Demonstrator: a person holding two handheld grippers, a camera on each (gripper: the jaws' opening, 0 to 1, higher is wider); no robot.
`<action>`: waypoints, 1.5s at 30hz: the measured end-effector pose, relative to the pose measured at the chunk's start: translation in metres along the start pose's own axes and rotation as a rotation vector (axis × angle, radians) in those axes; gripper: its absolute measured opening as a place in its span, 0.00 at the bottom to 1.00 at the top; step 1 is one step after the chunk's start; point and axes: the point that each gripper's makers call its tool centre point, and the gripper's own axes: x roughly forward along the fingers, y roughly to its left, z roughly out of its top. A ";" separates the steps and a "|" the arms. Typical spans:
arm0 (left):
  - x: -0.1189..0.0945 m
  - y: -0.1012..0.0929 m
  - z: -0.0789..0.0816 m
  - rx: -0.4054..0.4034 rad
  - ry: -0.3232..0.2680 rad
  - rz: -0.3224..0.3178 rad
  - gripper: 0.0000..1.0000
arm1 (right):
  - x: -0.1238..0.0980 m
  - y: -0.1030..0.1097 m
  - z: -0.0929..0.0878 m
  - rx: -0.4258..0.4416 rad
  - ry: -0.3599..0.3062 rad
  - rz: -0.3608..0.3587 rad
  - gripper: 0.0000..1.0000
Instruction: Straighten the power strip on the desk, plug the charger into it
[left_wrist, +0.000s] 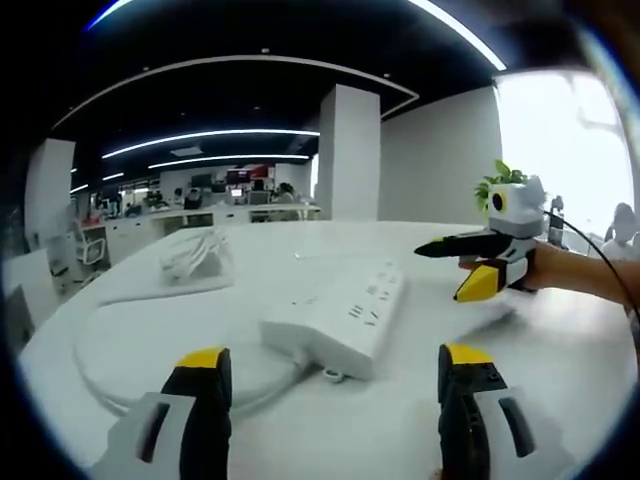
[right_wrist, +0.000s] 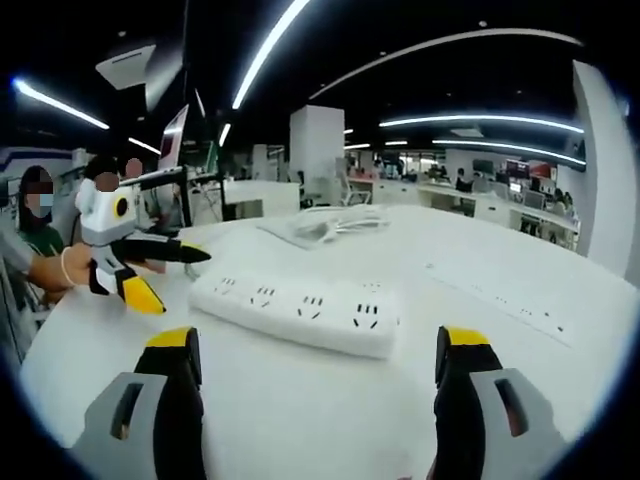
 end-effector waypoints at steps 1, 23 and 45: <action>0.000 0.000 0.000 -0.003 0.000 0.001 0.86 | 0.001 -0.001 0.000 0.001 0.001 0.000 0.97; 0.007 -0.003 -0.004 0.000 0.026 -0.022 0.79 | 0.019 0.001 -0.012 0.017 0.040 0.046 0.94; 0.015 -0.004 -0.004 0.015 0.044 -0.041 0.69 | 0.027 0.000 -0.015 0.027 0.036 0.068 0.90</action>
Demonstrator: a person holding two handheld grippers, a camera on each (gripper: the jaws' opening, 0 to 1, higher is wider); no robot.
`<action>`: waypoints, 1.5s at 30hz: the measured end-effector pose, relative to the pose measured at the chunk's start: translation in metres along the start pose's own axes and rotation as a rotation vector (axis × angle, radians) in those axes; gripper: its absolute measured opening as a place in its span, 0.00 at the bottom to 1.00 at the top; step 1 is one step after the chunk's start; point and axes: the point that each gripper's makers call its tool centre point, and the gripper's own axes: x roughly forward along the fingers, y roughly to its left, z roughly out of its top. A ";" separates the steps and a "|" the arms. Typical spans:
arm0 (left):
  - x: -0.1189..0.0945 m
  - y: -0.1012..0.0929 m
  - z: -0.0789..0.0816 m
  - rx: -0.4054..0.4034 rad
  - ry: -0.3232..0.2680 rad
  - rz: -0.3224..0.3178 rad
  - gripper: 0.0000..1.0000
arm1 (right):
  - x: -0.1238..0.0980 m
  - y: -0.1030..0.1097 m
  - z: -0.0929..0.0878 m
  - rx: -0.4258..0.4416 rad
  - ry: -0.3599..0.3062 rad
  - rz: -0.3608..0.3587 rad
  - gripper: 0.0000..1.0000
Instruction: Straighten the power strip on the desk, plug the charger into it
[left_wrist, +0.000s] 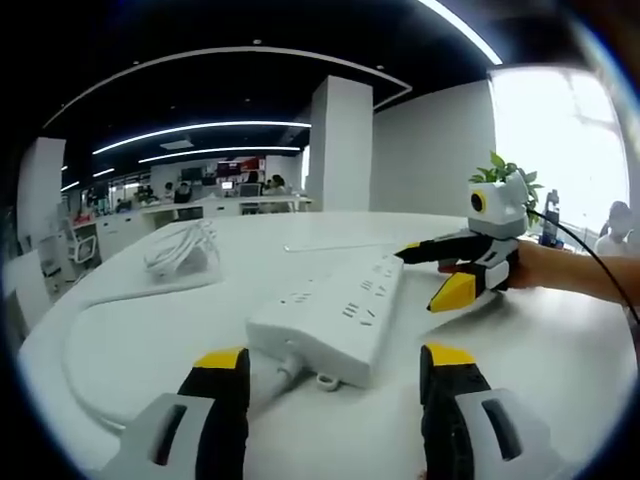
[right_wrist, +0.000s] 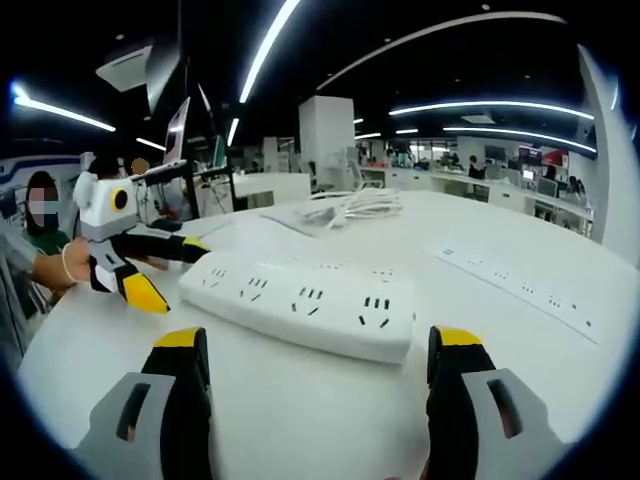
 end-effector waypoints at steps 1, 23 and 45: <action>0.000 0.000 0.000 0.003 0.002 -0.001 0.69 | 0.000 -0.001 0.000 -0.001 0.002 0.000 0.90; 0.003 0.000 0.001 0.005 0.008 -0.011 0.63 | 0.003 0.017 -0.001 0.007 0.005 0.031 0.87; 0.007 -0.005 0.001 0.042 0.012 -0.022 0.58 | -0.002 0.013 -0.001 0.032 -0.011 0.020 0.84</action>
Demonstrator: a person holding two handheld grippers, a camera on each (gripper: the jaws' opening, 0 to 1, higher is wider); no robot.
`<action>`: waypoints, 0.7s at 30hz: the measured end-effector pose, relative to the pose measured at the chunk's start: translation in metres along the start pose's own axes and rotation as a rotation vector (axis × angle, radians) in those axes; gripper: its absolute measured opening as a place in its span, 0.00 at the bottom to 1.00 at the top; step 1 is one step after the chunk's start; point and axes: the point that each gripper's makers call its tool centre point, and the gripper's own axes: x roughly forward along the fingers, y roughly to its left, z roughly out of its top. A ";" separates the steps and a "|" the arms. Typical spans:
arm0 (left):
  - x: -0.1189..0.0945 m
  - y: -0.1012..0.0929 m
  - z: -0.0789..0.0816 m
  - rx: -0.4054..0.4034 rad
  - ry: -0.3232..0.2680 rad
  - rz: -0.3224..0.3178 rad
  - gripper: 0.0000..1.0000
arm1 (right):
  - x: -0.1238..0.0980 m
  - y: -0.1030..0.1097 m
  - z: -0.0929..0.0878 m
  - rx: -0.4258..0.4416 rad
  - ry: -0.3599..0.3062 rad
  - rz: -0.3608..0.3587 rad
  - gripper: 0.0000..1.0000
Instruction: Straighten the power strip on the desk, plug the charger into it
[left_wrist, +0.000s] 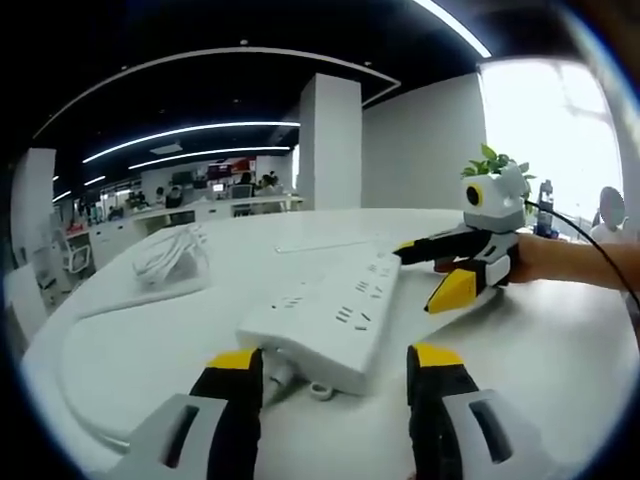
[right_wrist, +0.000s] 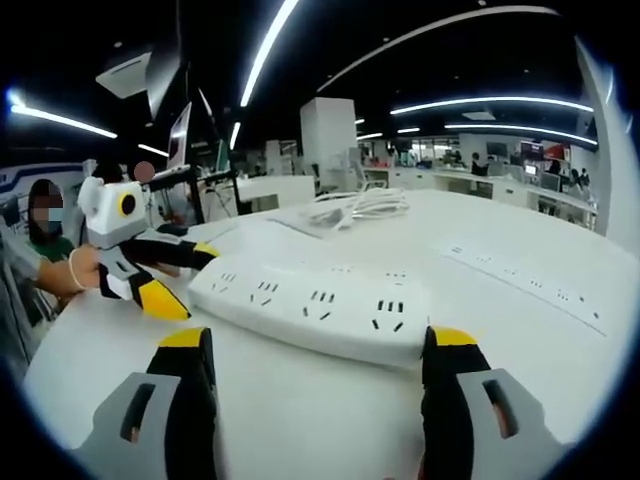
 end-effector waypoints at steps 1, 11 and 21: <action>0.000 0.000 0.000 0.002 0.000 -0.001 0.57 | 0.000 -0.001 0.000 0.002 -0.002 -0.002 0.83; 0.000 0.002 0.000 0.019 0.002 -0.002 0.52 | -0.007 -0.007 -0.002 0.005 0.000 -0.020 0.74; 0.001 0.001 -0.001 0.055 0.012 -0.009 0.51 | -0.016 -0.017 -0.006 -0.023 0.017 -0.101 0.57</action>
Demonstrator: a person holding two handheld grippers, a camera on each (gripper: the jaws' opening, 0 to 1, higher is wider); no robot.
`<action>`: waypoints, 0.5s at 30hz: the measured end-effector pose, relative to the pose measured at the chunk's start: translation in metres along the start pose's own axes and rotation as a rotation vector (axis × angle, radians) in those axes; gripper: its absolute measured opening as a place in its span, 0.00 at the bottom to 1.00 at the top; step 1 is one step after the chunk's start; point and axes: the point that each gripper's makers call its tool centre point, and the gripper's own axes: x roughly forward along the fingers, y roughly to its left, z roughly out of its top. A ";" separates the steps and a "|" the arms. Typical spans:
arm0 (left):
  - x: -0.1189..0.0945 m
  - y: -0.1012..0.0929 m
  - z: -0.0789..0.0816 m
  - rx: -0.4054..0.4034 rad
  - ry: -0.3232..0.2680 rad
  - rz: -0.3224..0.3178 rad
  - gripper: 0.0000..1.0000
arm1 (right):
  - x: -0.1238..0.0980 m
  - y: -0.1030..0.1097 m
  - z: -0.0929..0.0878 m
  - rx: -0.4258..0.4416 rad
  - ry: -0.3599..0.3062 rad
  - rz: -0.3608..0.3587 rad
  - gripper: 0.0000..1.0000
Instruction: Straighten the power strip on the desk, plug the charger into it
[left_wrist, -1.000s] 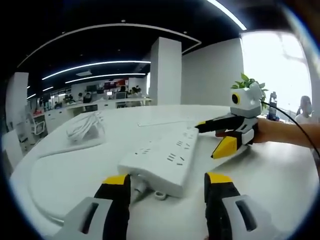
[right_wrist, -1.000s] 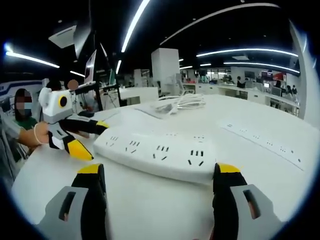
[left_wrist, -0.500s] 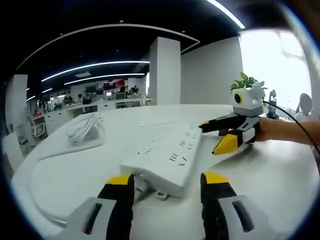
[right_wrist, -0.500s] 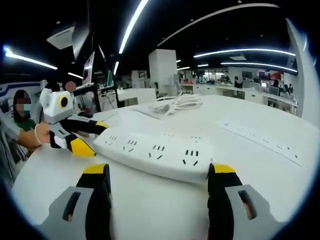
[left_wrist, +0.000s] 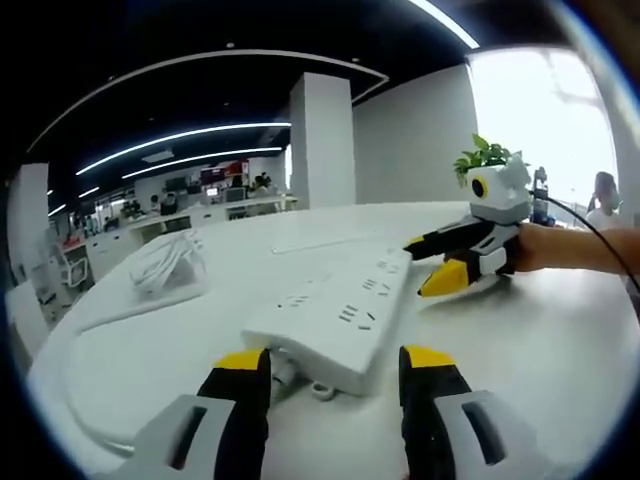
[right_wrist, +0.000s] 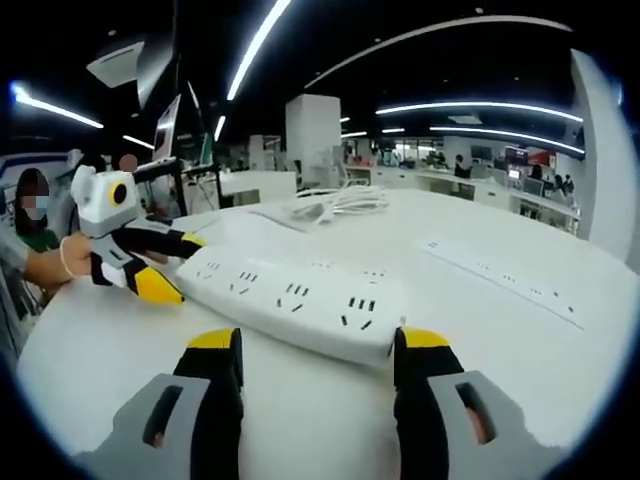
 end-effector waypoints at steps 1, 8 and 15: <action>0.000 0.000 0.000 0.003 0.001 0.000 0.51 | 0.000 -0.001 0.000 0.001 0.000 -0.005 0.55; 0.000 0.000 0.000 0.016 0.003 -0.001 0.50 | -0.006 -0.010 -0.003 -0.024 0.004 -0.066 0.42; 0.001 0.001 0.000 0.032 0.009 0.000 0.48 | -0.009 -0.009 -0.004 -0.021 0.005 -0.084 0.41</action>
